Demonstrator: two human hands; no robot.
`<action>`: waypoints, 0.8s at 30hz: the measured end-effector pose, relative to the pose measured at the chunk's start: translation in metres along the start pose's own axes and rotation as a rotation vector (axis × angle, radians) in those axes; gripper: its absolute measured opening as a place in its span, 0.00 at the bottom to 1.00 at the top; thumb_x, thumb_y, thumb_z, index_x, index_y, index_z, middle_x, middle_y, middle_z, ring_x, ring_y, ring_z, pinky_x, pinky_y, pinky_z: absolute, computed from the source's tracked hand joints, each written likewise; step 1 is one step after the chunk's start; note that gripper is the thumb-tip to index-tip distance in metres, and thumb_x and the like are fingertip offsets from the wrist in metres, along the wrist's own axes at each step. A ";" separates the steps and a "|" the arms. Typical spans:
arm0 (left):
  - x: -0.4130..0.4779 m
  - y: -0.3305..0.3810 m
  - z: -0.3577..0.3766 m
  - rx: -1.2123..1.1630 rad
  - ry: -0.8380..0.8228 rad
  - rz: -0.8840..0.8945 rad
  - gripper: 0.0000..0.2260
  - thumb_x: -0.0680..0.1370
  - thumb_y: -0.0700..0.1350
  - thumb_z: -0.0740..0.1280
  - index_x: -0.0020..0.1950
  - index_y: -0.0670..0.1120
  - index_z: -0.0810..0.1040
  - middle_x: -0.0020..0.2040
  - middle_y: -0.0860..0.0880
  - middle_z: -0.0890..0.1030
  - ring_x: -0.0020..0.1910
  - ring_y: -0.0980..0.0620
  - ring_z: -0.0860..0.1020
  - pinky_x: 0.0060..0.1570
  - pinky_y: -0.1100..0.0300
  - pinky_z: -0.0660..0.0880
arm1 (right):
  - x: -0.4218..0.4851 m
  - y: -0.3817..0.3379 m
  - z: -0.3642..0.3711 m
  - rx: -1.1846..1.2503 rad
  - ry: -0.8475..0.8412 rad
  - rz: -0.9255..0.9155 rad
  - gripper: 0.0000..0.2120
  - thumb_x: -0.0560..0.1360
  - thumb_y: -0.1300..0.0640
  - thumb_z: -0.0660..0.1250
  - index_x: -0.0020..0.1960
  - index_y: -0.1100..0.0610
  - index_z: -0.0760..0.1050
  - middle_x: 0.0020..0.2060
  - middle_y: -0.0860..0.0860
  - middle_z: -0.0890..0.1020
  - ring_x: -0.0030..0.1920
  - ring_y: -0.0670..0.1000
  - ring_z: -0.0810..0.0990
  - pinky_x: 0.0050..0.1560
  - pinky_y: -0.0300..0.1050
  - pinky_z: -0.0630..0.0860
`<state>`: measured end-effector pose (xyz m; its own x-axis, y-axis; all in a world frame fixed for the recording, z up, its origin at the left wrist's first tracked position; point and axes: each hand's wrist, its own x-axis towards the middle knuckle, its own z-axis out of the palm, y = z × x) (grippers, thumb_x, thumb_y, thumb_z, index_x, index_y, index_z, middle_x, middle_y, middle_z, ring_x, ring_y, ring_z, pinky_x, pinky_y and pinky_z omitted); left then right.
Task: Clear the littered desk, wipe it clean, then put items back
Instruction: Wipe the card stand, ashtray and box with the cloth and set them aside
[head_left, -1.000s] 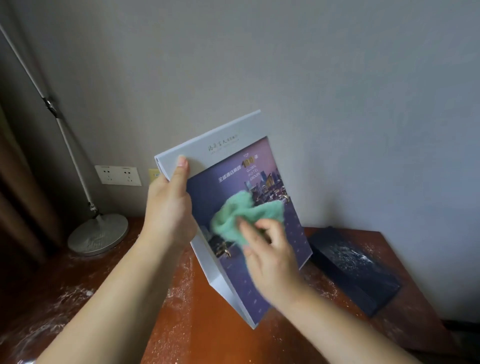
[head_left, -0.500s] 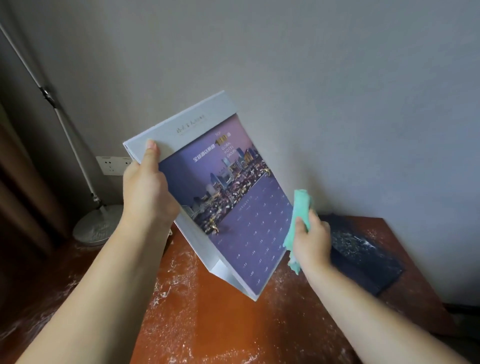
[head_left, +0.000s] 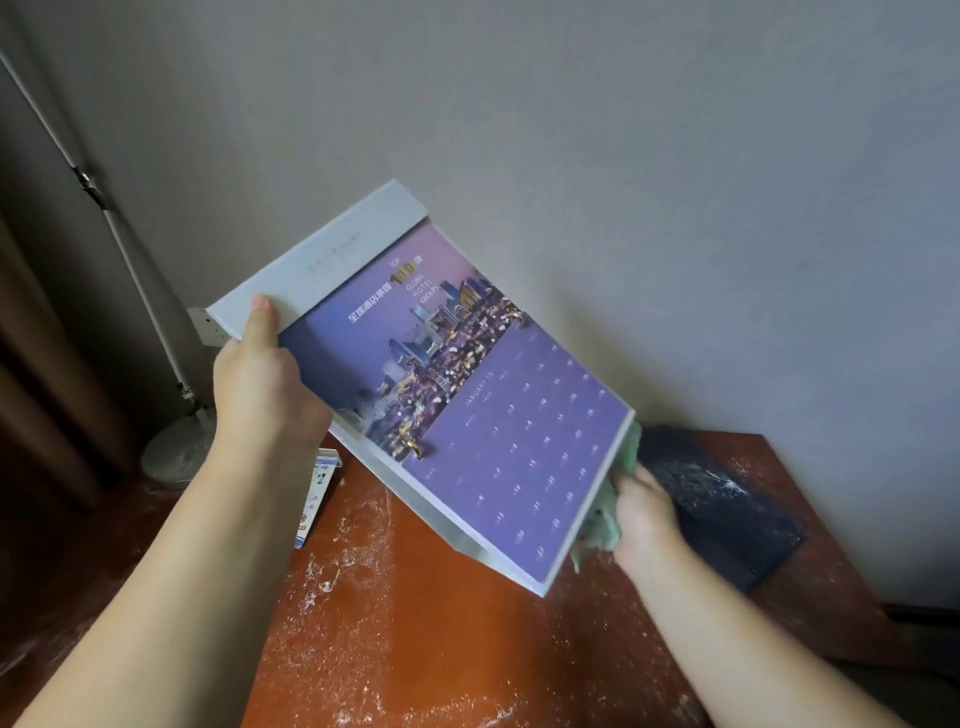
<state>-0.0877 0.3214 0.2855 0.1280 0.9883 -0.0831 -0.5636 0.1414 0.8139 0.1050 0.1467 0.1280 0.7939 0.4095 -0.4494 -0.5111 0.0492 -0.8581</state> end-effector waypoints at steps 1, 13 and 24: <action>0.001 -0.002 -0.001 -0.031 -0.009 -0.039 0.07 0.80 0.51 0.62 0.49 0.48 0.76 0.48 0.51 0.84 0.48 0.51 0.83 0.54 0.47 0.78 | 0.000 -0.014 0.001 0.068 -0.084 0.025 0.11 0.78 0.47 0.60 0.48 0.51 0.79 0.36 0.55 0.82 0.35 0.55 0.81 0.37 0.48 0.79; 0.003 -0.009 0.007 -0.078 0.066 -0.025 0.06 0.80 0.51 0.61 0.48 0.50 0.73 0.46 0.53 0.83 0.38 0.56 0.83 0.42 0.57 0.80 | -0.044 0.008 0.025 -0.082 -0.350 0.256 0.17 0.81 0.55 0.54 0.42 0.60 0.77 0.37 0.57 0.79 0.34 0.54 0.76 0.36 0.42 0.72; 0.003 -0.002 0.020 -0.081 0.179 0.159 0.09 0.81 0.47 0.60 0.42 0.49 0.74 0.41 0.53 0.80 0.40 0.55 0.80 0.46 0.58 0.78 | -0.068 0.037 0.015 -0.432 -0.484 0.359 0.14 0.79 0.56 0.60 0.40 0.59 0.80 0.35 0.55 0.83 0.36 0.54 0.81 0.42 0.46 0.76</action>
<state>-0.0701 0.3229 0.2947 -0.1102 0.9918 -0.0643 -0.6292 -0.0196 0.7770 0.0269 0.1343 0.1306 0.3173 0.6933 -0.6470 -0.4580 -0.4854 -0.7447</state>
